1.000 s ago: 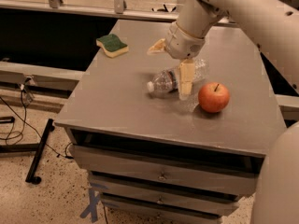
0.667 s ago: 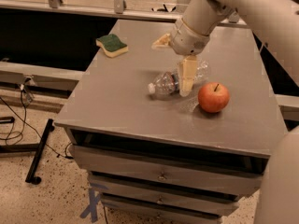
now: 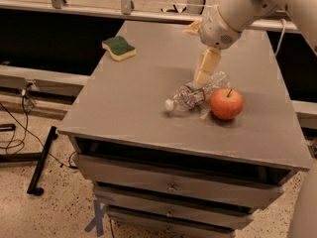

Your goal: Knock water bottle over

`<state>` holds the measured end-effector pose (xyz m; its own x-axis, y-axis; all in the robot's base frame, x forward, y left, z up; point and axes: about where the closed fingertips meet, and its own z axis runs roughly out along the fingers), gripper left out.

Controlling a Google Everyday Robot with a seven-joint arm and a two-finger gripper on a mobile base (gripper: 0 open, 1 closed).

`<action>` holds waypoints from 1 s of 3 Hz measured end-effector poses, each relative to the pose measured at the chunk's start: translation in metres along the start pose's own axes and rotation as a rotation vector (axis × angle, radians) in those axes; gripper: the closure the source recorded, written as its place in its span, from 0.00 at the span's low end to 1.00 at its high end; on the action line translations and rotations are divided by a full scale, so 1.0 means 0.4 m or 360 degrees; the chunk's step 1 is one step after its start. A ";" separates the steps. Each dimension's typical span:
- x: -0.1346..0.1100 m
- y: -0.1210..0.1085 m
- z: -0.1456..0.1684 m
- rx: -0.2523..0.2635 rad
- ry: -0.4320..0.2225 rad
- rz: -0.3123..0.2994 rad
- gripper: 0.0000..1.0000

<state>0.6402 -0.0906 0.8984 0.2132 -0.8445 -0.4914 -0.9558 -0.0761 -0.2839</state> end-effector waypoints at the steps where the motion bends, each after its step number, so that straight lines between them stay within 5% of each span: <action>1: 0.037 -0.052 -0.054 0.0205 -0.0098 0.0221 0.00; 3: 0.151 -0.161 -0.214 0.0668 -0.0385 0.0633 0.00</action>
Offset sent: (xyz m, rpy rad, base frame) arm 0.0663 -0.1089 0.0649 0.4576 -0.1198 -0.5515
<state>0.6974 -0.1819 0.9574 -0.0557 -0.6175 -0.7846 -0.8209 0.4756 -0.3160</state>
